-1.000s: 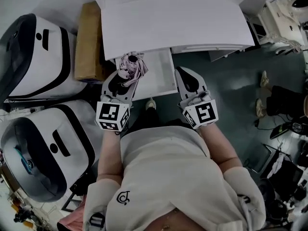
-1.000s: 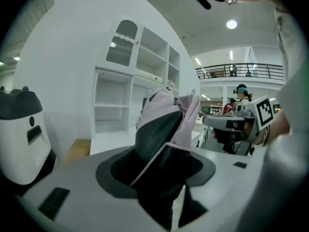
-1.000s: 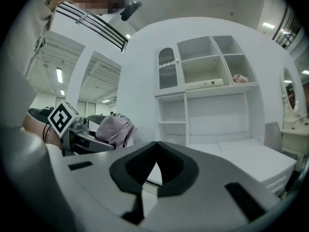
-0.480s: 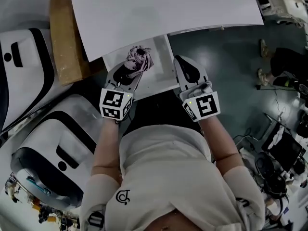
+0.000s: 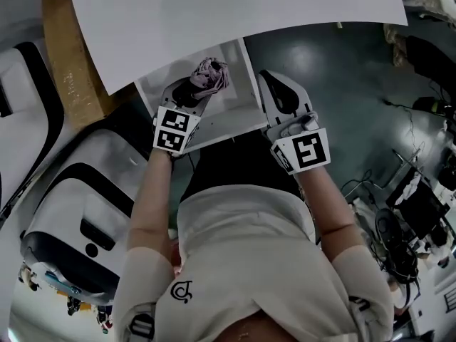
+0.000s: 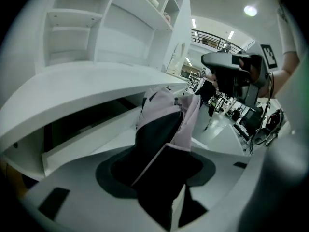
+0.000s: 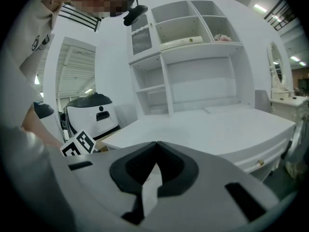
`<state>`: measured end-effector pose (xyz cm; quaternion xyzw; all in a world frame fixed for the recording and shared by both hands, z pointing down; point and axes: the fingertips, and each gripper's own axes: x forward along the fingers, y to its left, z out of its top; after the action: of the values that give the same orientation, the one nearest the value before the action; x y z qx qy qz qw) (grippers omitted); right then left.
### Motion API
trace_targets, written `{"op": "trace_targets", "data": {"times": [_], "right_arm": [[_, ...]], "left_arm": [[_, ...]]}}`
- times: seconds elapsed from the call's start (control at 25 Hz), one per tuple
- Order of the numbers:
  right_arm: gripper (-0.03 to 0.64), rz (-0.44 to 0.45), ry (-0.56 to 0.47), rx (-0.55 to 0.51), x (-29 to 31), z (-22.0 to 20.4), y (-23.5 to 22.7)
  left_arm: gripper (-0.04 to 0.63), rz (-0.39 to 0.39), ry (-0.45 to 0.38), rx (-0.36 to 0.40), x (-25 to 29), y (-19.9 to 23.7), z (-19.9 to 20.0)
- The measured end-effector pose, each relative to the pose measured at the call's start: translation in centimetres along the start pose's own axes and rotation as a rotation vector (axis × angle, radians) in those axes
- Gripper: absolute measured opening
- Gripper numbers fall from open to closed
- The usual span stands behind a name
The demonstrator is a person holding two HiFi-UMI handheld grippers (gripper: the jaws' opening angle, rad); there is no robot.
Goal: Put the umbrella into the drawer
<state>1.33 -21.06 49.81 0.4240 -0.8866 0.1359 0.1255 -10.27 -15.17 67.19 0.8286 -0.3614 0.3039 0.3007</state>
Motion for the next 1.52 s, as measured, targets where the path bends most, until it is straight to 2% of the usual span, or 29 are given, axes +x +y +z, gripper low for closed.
{"op": "trace_targets", "data": {"times": [0.32, 0.72, 0.92, 1.12, 1.2, 1.32, 1.52], "right_arm": [[0.006, -0.006, 0.048, 0.037, 0.1, -2.6, -1.7], [0.006, -0.019, 0.065, 0.075, 0.9, -4.0, -3.2], [0.006, -0.026, 0.073, 0.096, 0.9, -4.7, -3.6], [0.006, -0.019, 0.075, 0.107, 0.7, -4.6, -3.6], [0.006, -0.018, 0.078, 0.132, 0.5, -4.5, -3.7], [0.006, -0.02, 0.073, 0.163, 0.3, -3.9, -3.7], [0.006, -0.009, 0.035, 0.127, -0.3, -1.2, -3.5]], "left_arm": [[0.242, -0.025, 0.179, 0.054, 5.2, 0.9, -3.3], [0.245, -0.034, 0.306, 0.042, 8.4, 1.5, -6.7], [0.25, -0.031, 0.337, 0.046, 9.1, 1.6, -7.4], [0.29, -0.042, 0.397, 0.025, 9.3, 1.4, -7.8], [0.351, -0.043, 0.392, 0.031, 9.2, 1.2, -7.4], [0.397, -0.033, 0.352, 0.044, 8.4, 1.0, -5.9], [0.402, 0.02, 0.244, 0.06, 5.5, 0.1, -1.8]]}}
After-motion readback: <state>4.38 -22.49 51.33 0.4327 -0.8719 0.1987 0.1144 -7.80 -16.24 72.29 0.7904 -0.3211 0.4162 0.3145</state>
